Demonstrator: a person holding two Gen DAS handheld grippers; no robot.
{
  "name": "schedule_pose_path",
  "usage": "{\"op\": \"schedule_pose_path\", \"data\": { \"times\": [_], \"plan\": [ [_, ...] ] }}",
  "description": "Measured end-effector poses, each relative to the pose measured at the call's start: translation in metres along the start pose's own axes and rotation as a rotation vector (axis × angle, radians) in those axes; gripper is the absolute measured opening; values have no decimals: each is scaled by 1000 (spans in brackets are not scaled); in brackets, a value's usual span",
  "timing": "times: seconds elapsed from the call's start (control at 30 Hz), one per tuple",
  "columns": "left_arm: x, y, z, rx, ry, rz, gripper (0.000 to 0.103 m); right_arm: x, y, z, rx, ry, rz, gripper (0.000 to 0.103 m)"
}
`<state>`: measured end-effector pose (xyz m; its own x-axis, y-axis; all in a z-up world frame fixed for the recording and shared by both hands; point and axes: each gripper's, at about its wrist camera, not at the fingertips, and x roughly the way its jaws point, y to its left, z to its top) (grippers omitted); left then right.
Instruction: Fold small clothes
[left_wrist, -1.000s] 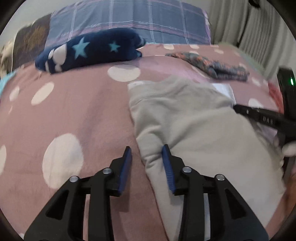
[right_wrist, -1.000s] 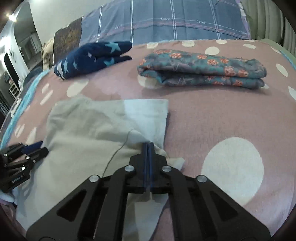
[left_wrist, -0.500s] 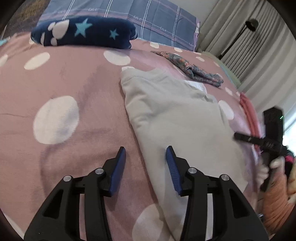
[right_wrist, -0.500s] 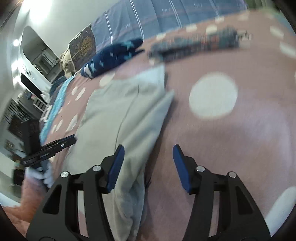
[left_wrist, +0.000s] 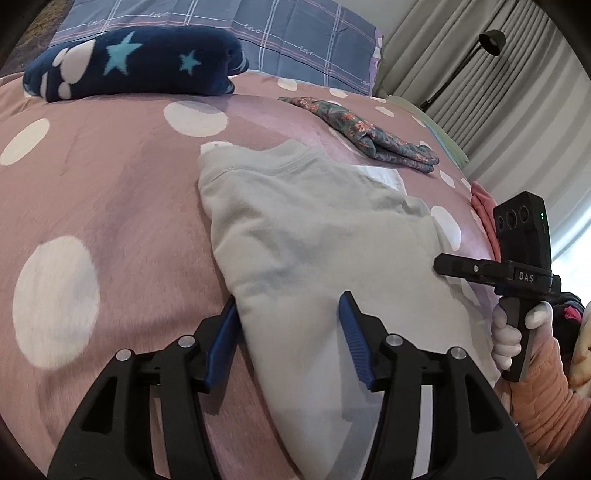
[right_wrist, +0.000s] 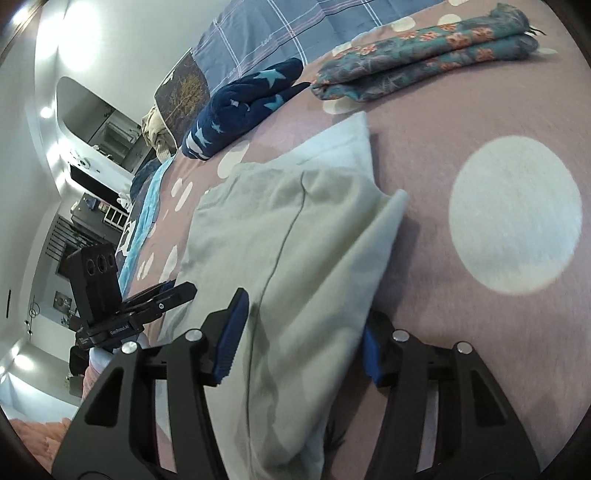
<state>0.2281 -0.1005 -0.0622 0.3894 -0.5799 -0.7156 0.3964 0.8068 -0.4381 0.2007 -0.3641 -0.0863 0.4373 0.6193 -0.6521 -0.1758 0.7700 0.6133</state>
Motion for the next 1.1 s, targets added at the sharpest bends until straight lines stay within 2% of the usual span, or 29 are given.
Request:
{"op": "schedule_pose_path", "data": {
  "times": [0.13, 0.57, 0.63, 0.7, 0.8, 0.93, 1.1],
  "plan": [
    [3, 3, 3, 6, -5, -13, 55, 1, -3, 2, -10, -1, 3, 49],
    [5, 9, 5, -9, -19, -53, 54, 10, 2, 7, -51, -29, -21, 43],
    [2, 11, 4, -21, -34, -46, 28, 8, 4, 6, -57, -39, -46, 34],
    [-3, 10, 5, -34, -58, -51, 20, 7, 9, 3, -58, -52, -50, 23],
    [-19, -8, 5, 6, -117, -10, 18, -3, 29, 0, -102, -101, -98, 17],
    [-52, -43, 11, 87, -199, 22, 17, -31, 64, -7, -193, -190, -119, 16],
    [-92, -92, 21, 194, -296, 21, 17, -90, 107, -21, -310, -350, -167, 16]
  ]
}}
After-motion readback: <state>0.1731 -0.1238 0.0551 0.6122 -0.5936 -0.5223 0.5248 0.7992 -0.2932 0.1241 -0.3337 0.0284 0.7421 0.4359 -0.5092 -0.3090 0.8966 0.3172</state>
